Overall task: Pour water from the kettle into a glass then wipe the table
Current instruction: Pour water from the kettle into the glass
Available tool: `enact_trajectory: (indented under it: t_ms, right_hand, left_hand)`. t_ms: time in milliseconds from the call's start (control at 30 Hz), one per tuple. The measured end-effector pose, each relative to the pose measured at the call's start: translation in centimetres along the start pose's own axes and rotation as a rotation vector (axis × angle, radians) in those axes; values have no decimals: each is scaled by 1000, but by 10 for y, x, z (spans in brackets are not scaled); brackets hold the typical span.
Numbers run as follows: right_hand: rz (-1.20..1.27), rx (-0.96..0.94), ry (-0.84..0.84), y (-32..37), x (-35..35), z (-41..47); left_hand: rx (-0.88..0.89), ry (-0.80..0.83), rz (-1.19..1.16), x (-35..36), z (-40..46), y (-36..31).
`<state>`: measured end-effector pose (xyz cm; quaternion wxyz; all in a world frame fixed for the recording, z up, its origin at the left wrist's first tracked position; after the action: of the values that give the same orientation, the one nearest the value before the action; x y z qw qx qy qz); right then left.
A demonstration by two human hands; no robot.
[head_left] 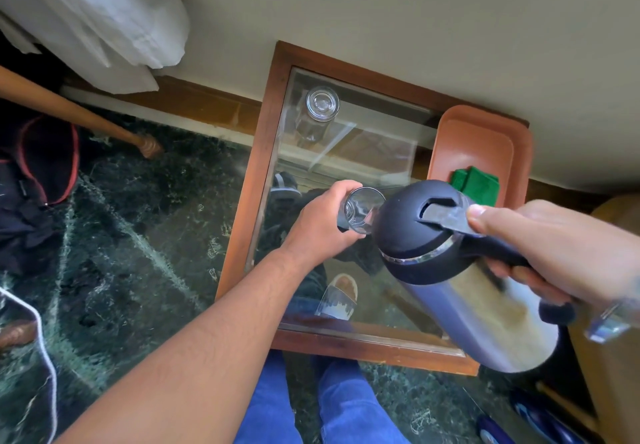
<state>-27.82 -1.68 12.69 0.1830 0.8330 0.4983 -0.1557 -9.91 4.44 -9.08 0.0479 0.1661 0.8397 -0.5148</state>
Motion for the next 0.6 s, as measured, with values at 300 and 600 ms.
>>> enact_trajectory:
  t_ms: [300, 600]
  right_hand:
    - [-220, -45, -52, 27, 1, -13]
    - [-359, -70, -118, 41, -7, -22]
  left_hand:
    - [1, -8, -20, 7, -2, 2]
    - [-5, 0, -24, 14, -5, 1]
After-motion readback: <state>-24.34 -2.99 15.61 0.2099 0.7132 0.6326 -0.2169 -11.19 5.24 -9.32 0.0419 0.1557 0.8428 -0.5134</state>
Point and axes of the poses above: each hand's wrist, its own z-axis towards the middle knuckle, its own x-axis out of the palm, y = z × x, the point moved 3 cm from there along z, towards the middle knuckle, and after that the axes turned 3 degrees about -x, right-handed, at the moved point
